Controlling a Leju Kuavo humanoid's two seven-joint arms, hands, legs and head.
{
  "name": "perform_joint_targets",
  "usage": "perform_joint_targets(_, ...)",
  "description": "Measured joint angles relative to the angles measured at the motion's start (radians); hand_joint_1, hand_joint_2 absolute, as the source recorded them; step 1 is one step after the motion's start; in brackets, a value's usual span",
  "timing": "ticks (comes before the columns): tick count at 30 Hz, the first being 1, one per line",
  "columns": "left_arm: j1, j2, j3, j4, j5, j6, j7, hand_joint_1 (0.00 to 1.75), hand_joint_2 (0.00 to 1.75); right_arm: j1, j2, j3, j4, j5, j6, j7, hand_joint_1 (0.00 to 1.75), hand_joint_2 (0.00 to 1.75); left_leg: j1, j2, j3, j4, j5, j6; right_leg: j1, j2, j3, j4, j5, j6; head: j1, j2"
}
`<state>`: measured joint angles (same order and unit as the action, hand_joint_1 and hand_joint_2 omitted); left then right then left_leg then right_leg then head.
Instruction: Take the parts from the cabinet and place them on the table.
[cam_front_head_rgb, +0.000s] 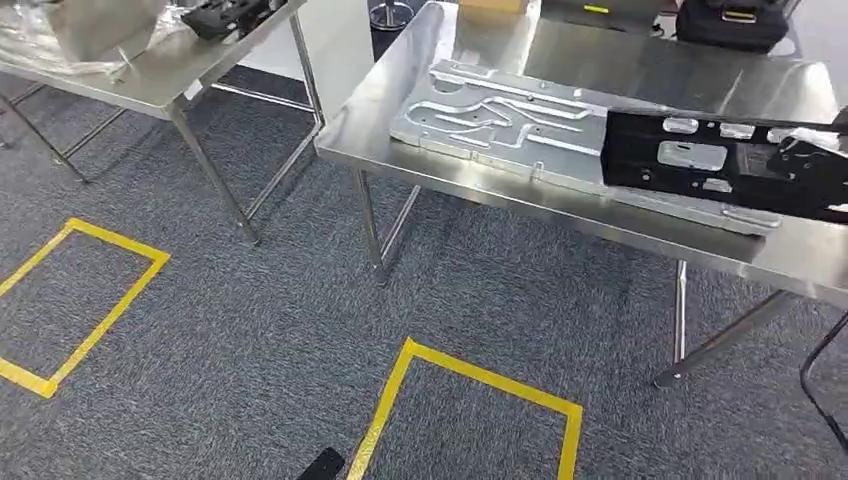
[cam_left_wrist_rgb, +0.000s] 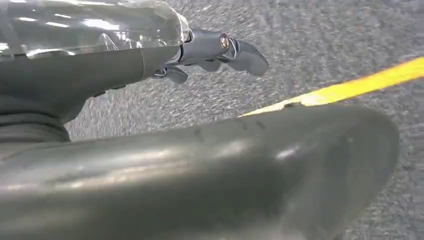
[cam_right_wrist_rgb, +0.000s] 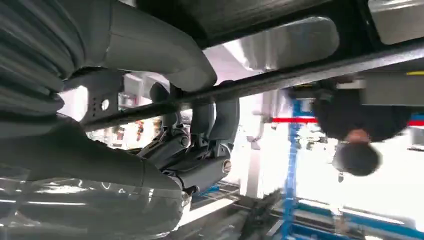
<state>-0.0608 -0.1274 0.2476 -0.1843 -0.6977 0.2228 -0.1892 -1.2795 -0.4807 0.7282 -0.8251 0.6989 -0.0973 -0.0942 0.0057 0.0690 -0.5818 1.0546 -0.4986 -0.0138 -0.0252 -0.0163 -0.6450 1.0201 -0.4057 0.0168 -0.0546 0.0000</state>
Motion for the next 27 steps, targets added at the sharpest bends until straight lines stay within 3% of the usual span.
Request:
perform_joint_targets(1, 0.001, 0.000, 0.000, 0.000, 0.000, 0.000, 0.000, 0.00, 0.00, -0.001, 0.002, 0.000, 0.000, 0.000, -0.001, 0.001, 1.75, 1.75, 0.003, -0.037, -0.025, 0.059, -0.035, 0.000, 0.001, 0.008, -0.001, 0.000, 0.001, -0.007, 0.000, 0.000)
perform_joint_targets(3, 0.008, 0.000, 0.000, 0.000, 0.000, 0.000, 0.000, 0.00, 0.00, 0.002, 0.015, 0.003, 0.002, 0.005, -0.001, 0.005, 1.75, 1.75, 0.003, -0.058, -0.104, 0.226, -0.108, -0.001, 0.005, 0.027, -0.003, 0.001, 0.000, -0.016, 0.000, 0.000)
perform_joint_targets(4, 0.011, 0.000, 0.000, 0.000, 0.000, 0.000, 0.000, 0.00, 0.00, 0.005, 0.019, 0.006, 0.004, 0.011, -0.001, 0.006, 1.75, 1.75, 0.003, -0.060, -0.133, 0.283, -0.120, 0.001, 0.009, 0.042, -0.004, 0.002, 0.001, -0.017, 0.000, 0.000)
perform_joint_targets(5, 0.011, 0.000, 0.000, 0.000, 0.000, 0.000, 0.000, 0.00, 0.00, 0.007, 0.020, 0.010, 0.007, 0.016, -0.001, 0.007, 1.75, 1.75, 0.003, -0.061, -0.140, 0.288, -0.106, 0.004, 0.012, 0.053, -0.004, 0.003, 0.001, -0.018, 0.000, 0.000)
perform_joint_targets(6, 0.010, 0.000, 0.000, 0.000, 0.000, 0.000, 0.000, 0.00, 0.00, 0.008, 0.020, 0.011, 0.010, 0.020, -0.001, 0.008, 1.75, 1.75, 0.002, -0.062, -0.124, 0.247, -0.072, 0.010, 0.015, 0.062, -0.003, 0.004, 0.001, -0.018, 0.000, 0.000)
perform_joint_targets(8, 0.008, 0.000, 0.001, 0.000, 0.002, -0.001, 0.001, 0.00, 0.00, 0.008, 0.021, 0.011, 0.014, 0.020, -0.003, 0.010, 1.75, 1.75, -0.004, -0.067, -0.049, 0.073, 0.022, 0.029, 0.020, 0.077, -0.001, 0.005, 0.001, -0.017, 0.000, 0.000)
perform_joint_targets(9, 0.007, 0.001, 0.002, 0.000, 0.003, -0.002, 0.003, 0.00, 0.00, 0.010, 0.020, 0.011, 0.015, 0.020, -0.008, 0.010, 1.75, 1.75, -0.008, -0.081, -0.019, -0.003, 0.038, 0.043, 0.017, 0.080, -0.001, 0.005, 0.001, -0.017, 0.000, 0.000)
perform_joint_targets(10, 0.007, 0.003, 0.004, 0.000, 0.003, -0.003, 0.005, 0.00, 0.00, 0.009, 0.020, 0.011, 0.017, 0.020, -0.015, 0.010, 1.75, 1.75, -0.007, -0.081, -0.010, -0.017, 0.036, 0.042, 0.024, 0.085, -0.004, 0.006, 0.003, -0.012, 0.000, 0.000)
perform_joint_targets(11, 0.004, 0.003, 0.006, 0.000, 0.004, -0.003, 0.005, 0.00, 0.00, 0.010, 0.020, 0.011, 0.020, 0.020, -0.018, 0.010, 1.75, 1.75, -0.009, -0.078, -0.009, -0.017, 0.038, 0.040, 0.019, 0.087, -0.006, 0.005, 0.006, -0.005, 0.000, 0.000)
perform_joint_targets(13, 0.006, 0.000, 0.010, 0.000, 0.010, -0.005, 0.006, 0.00, 0.00, 0.017, 0.019, 0.011, 0.025, 0.020, -0.026, 0.009, 1.75, 1.75, -0.010, -0.078, -0.009, -0.025, 0.041, 0.028, 0.019, 0.087, -0.008, 0.008, 0.003, -0.008, 0.000, 0.000)
perform_joint_targets(17, 0.004, 0.000, 0.026, 0.000, 0.023, -0.007, 0.015, 0.00, 0.00, 0.031, 0.019, 0.009, 0.025, 0.019, -0.040, 0.002, 1.75, 1.75, -0.013, -0.083, -0.014, -0.025, 0.047, 0.041, 0.016, 0.081, -0.008, 0.002, 0.009, 0.004, 0.000, 0.000)
perform_joint_targets(27, 0.004, -0.001, 0.033, 0.000, 0.018, -0.013, 0.022, 0.00, 0.00, 0.040, 0.019, 0.003, 0.024, 0.026, -0.042, 0.000, 1.75, 1.75, -0.015, -0.086, -0.017, -0.024, 0.050, 0.044, 0.013, 0.079, -0.008, -0.003, 0.013, 0.010, 0.000, 0.000)
